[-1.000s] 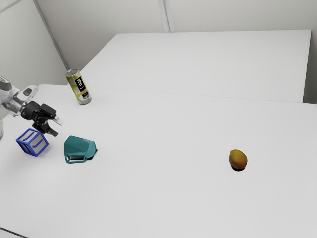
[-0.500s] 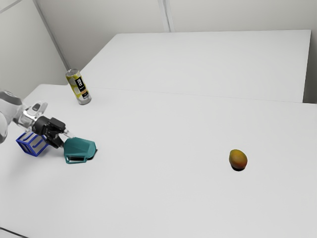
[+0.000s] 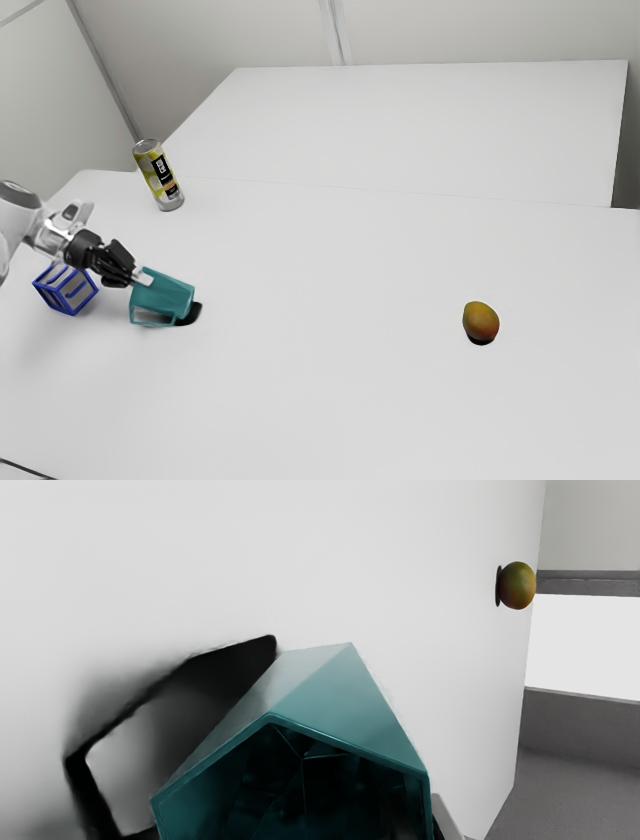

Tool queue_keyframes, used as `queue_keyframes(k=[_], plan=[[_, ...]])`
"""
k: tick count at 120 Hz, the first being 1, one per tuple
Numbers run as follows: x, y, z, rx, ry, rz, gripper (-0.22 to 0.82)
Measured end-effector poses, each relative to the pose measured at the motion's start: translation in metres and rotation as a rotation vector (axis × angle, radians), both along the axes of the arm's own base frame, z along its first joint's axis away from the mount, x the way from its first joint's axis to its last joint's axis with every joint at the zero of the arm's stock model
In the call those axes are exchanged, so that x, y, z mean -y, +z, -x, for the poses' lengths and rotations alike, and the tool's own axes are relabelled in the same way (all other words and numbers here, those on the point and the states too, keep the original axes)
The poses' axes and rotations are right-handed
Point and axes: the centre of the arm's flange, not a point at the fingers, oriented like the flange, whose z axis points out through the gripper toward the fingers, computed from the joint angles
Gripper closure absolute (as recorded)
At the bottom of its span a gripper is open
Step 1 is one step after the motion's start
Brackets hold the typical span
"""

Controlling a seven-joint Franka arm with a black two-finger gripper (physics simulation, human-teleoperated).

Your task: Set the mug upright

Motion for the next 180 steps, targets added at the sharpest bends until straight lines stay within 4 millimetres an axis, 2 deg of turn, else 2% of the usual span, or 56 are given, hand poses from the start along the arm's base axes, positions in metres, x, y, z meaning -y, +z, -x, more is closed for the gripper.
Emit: queue_keyframes(k=[12, 20, 31, 45, 61, 72, 92, 113, 145, 163, 180], plan=[[0.009, 0.019, 0.004, 0.025, -0.006, -0.002, 0.76], [0.025, 0.036, -0.003, 0.05, -0.037, -0.009, 0.77], [0.068, 0.072, -0.022, 0.088, -0.132, -0.061, 0.78], [0.137, 0.118, -0.044, 0.115, -0.292, -0.213, 0.78], [0.2, 0.146, -0.062, 0.119, -0.429, -0.451, 0.79], [0.221, 0.152, -0.071, 0.116, -0.459, -0.6, 0.79], [0.239, 0.149, -0.083, 0.108, -0.444, -0.788, 0.79], [0.267, 0.115, -0.075, 0.096, -0.44, -0.911, 0.79], [0.272, 0.068, -0.071, 0.088, -0.37, -0.996, 0.79], [0.274, 0.055, -0.071, 0.081, -0.326, -1.007, 0.78], [0.275, 0.054, -0.073, 0.084, -0.285, -1.007, 0.48]])
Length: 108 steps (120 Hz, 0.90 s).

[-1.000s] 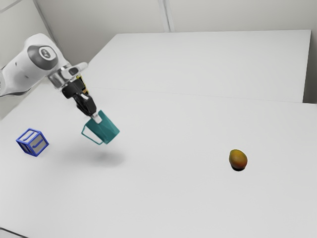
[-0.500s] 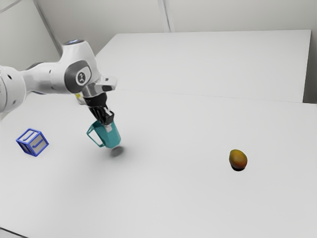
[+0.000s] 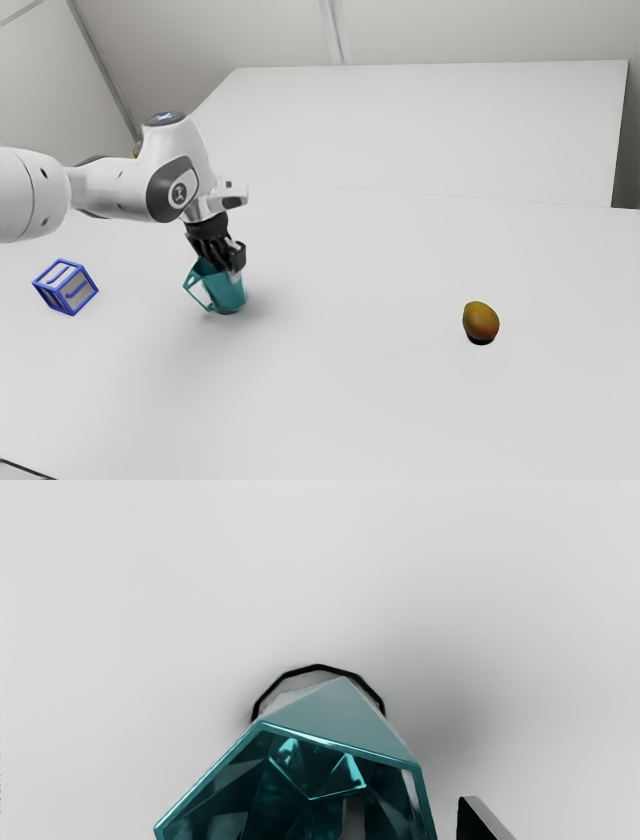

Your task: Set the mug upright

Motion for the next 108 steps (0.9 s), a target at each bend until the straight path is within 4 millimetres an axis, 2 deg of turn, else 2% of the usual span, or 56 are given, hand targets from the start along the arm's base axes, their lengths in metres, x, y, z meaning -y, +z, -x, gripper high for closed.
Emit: queue_keyframes(k=[12, 24, 50, 59, 66, 83, 108], plan=[[0.001, 0.011, 0.0, 0.022, 0.016, -0.003, 0.3], [0.003, 0.043, 0.001, 0.053, 0.035, -0.004, 0.19], [0.014, 0.162, -0.033, 0.131, 0.056, 0.023, 0.07], [0.019, 0.201, -0.039, 0.151, 0.055, 0.03, 0.05], [0.02, 0.224, -0.038, 0.148, 0.056, 0.032, 0.04], [0.021, 0.248, -0.026, 0.103, 0.064, 0.031, 0.02], [0.017, 0.245, -0.017, 0.03, 0.077, 0.029, 0.01]])
